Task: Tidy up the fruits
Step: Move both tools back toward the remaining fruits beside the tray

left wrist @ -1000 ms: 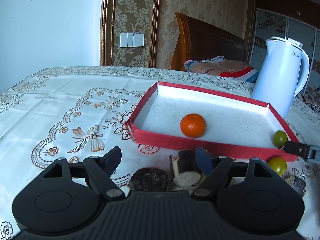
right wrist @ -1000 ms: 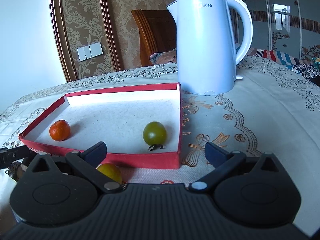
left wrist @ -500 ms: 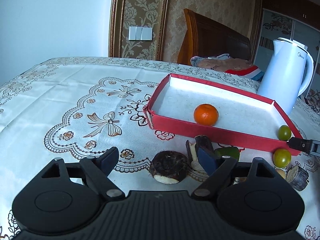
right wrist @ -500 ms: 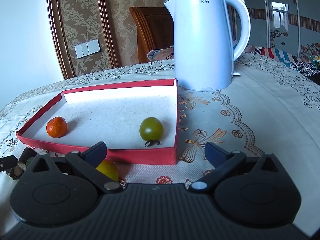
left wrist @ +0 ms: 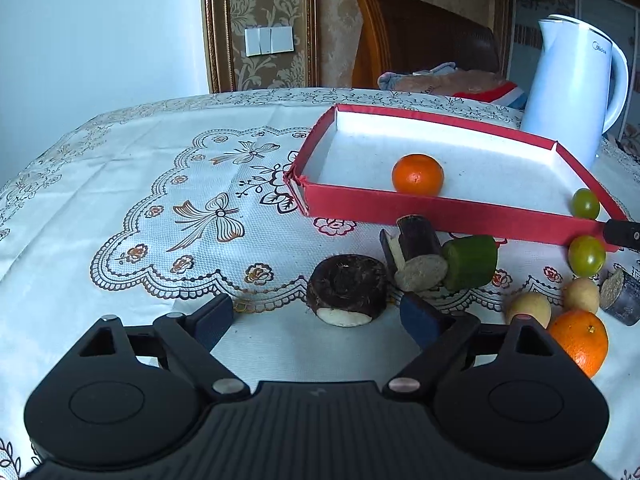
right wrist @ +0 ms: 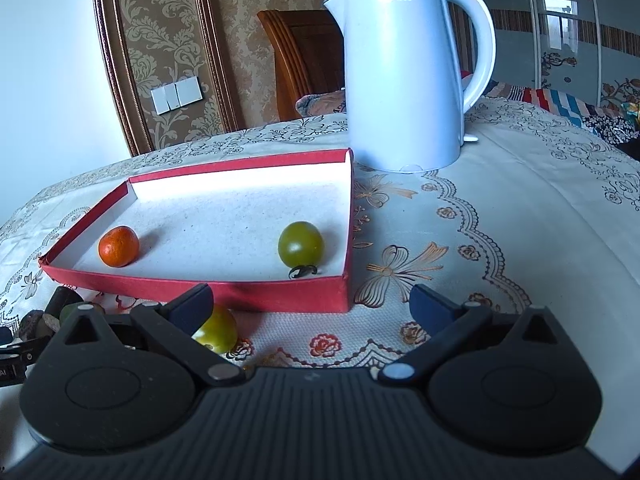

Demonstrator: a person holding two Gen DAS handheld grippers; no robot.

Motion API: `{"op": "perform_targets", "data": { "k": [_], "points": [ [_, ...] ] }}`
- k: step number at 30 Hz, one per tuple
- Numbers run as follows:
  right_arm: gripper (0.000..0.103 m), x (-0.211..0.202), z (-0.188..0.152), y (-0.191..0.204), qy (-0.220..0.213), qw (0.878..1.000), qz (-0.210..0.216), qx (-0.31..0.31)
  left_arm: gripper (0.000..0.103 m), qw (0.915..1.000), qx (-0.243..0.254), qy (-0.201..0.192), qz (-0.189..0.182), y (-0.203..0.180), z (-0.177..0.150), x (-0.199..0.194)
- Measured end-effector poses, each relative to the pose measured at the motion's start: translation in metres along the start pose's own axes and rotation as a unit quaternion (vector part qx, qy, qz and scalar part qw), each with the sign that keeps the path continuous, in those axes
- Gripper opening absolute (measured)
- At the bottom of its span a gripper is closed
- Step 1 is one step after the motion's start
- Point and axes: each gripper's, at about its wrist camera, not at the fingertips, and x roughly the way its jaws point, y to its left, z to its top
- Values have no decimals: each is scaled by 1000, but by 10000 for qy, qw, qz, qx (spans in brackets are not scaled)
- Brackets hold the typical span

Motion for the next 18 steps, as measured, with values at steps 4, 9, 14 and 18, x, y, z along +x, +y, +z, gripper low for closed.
{"op": "perform_targets", "data": {
  "k": [4, 9, 14, 18],
  "points": [
    [103, -5, -3, -2, 42, 10000, 37, 1, 93, 10000, -16, 0, 6, 1, 1, 1],
    [103, -20, -16, -6, 104, 9996, 270, -67, 96, 10000, 8, 36, 54, -1, 4, 4],
    [103, -43, -32, -11, -71, 9982, 593, -105, 99, 9999, -14, 65, 88, 0, 4, 5],
    [103, -46, -33, -21, -81, 9974, 704, 162, 99, 9999, -20, 70, 94, 1, 4, 6]
  ]
}}
